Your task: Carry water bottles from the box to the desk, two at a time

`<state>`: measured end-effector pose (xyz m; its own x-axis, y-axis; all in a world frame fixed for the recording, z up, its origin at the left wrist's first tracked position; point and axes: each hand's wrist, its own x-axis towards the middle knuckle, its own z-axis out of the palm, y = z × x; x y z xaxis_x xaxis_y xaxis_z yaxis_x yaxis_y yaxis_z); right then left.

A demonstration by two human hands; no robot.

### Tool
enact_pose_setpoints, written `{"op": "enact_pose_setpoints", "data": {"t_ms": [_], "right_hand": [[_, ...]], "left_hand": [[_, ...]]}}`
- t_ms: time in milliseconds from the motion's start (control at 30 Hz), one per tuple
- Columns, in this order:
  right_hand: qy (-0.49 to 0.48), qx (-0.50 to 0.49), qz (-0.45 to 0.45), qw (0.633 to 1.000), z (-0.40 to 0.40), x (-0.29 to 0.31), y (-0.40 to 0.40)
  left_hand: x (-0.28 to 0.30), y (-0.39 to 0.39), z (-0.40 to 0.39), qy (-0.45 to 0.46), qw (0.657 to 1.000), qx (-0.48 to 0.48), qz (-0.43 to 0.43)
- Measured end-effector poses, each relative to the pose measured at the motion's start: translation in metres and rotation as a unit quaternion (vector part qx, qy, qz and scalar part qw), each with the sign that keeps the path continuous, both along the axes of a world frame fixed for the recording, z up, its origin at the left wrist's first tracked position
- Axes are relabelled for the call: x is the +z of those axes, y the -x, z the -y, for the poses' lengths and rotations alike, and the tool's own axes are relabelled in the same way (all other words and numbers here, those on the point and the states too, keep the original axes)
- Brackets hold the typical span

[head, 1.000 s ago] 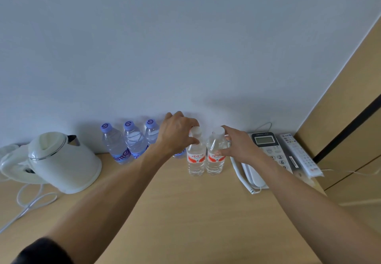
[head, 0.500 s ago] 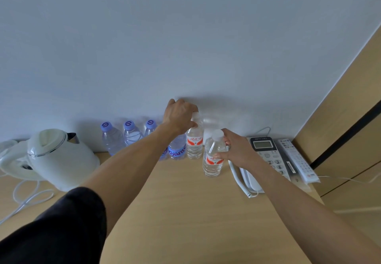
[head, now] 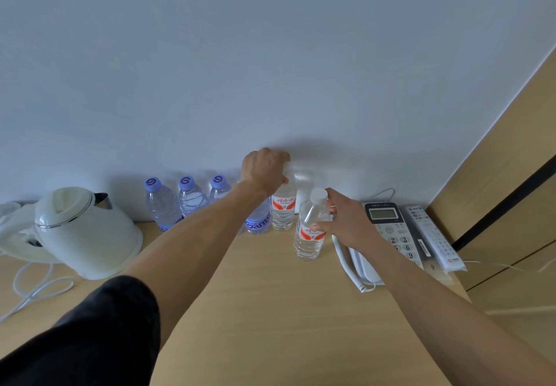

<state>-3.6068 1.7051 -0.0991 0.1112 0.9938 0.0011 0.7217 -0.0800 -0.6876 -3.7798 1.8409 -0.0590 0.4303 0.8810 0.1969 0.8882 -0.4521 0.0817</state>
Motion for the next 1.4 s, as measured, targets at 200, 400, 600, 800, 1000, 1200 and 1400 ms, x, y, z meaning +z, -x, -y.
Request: {"op": "enact_pose_setpoints", "data": {"t_ms": [200, 400, 600, 800, 1000, 1200, 1400], "right_hand": [[-0.013, -0.009, 0.01, 1.0, -0.009, 0.003, 0.005], [-0.021, -0.025, 0.002, 0.999, -0.035, 0.007, 0.003], [-0.05, -0.047, 0.027, 0.997, -0.06, 0.003, 0.001], [-0.063, -0.05, 0.042, 0.996, -0.067, -0.003, -0.001], [-0.054, -0.024, 0.014, 0.998, -0.065, 0.005, -0.007], [-0.041, -0.075, -0.029, 0.996, -0.067, 0.006, -0.007], [-0.033, -0.075, 0.0, 0.997, -0.07, 0.008, -0.004]], "left_hand": [[0.0, 0.004, 0.002, 0.017, 1.0, 0.004, 0.014], [-0.003, 0.006, 0.006, 0.022, 0.999, 0.008, 0.024], [0.0, 0.005, 0.008, 0.028, 0.999, 0.005, 0.02], [0.001, 0.004, 0.007, 0.038, 0.999, 0.008, 0.031], [0.0, 0.002, 0.009, 0.034, 0.999, 0.009, 0.03], [-0.001, 0.001, 0.014, 0.02, 0.999, 0.022, 0.018], [-0.002, 0.004, 0.02, 0.008, 0.999, 0.037, 0.03]]}}
